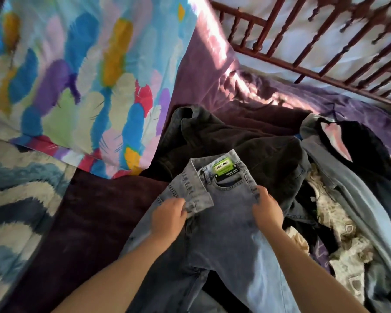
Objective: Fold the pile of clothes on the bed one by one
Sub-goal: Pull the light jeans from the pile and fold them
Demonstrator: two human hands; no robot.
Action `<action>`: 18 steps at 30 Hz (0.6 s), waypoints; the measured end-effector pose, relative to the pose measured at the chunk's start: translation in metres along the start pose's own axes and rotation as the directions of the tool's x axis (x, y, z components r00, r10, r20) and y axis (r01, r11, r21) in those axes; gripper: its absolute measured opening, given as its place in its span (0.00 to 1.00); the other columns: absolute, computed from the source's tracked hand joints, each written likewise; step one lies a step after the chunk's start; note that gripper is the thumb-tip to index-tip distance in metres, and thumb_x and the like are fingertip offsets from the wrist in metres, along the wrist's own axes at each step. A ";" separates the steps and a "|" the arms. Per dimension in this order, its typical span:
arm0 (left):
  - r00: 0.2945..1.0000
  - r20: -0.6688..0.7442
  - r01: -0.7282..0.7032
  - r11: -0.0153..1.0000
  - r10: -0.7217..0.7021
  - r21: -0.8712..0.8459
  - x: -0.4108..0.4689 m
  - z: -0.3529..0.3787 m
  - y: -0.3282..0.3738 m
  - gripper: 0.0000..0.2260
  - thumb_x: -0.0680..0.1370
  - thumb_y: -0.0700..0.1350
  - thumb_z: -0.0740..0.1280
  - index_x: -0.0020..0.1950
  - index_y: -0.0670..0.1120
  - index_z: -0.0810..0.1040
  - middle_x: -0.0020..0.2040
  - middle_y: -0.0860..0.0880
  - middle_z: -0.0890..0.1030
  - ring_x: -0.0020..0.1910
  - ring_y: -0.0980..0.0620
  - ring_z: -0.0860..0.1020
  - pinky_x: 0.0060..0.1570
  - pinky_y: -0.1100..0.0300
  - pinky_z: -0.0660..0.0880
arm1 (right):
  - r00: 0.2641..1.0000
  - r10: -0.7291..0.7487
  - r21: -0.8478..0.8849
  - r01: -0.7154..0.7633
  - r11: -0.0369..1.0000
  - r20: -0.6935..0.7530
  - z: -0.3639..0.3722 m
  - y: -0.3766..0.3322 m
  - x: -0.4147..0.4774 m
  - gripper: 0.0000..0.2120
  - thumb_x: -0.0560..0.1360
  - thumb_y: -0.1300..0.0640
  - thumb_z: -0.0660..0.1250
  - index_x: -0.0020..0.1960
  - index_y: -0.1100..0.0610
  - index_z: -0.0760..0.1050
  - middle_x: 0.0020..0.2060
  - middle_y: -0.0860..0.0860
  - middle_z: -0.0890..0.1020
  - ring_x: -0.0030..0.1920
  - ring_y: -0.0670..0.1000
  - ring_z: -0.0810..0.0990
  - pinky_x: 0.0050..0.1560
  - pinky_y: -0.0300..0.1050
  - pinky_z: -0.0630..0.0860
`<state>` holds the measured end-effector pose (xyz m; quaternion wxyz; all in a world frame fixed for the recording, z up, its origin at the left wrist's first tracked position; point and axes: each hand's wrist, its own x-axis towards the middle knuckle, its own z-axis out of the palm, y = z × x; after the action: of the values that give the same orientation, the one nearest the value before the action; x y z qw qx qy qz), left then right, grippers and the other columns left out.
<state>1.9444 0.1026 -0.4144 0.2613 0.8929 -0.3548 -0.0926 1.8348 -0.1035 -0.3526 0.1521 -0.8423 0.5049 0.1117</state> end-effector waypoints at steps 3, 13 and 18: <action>0.919 -0.325 0.159 0.965 -0.222 -0.209 0.036 -0.058 -0.004 0.03 0.68 0.37 0.69 0.39 0.37 0.79 0.33 0.40 0.79 0.33 0.43 0.78 0.27 0.58 0.71 | 0.975 -0.057 0.072 0.074 0.995 -0.213 -0.019 -0.001 -0.004 0.21 0.75 0.65 0.57 0.66 0.53 0.70 0.61 0.55 0.75 0.55 0.61 0.76 0.43 0.47 0.68; 0.878 -0.002 0.472 0.865 -0.479 -0.173 0.034 -0.094 -0.023 0.31 0.78 0.49 0.64 0.74 0.35 0.57 0.69 0.33 0.66 0.65 0.34 0.67 0.63 0.44 0.65 | 0.954 0.254 0.241 -0.212 0.947 -0.161 -0.082 0.025 -0.033 0.32 0.77 0.49 0.61 0.76 0.52 0.53 0.73 0.62 0.59 0.72 0.62 0.57 0.69 0.58 0.58; 0.878 0.290 0.400 0.917 -0.380 -0.010 -0.080 -0.054 0.000 0.34 0.79 0.55 0.59 0.77 0.42 0.46 0.76 0.39 0.54 0.74 0.41 0.56 0.70 0.50 0.58 | 0.971 0.237 0.285 -0.219 0.933 -0.030 -0.035 0.066 -0.119 0.29 0.78 0.50 0.59 0.76 0.51 0.53 0.74 0.59 0.57 0.73 0.59 0.56 0.69 0.55 0.58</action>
<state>1.9046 0.1788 -0.3697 0.2150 0.9138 -0.1979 -0.2819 1.7225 -0.0486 -0.2893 0.2394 -0.7511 0.6146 0.0290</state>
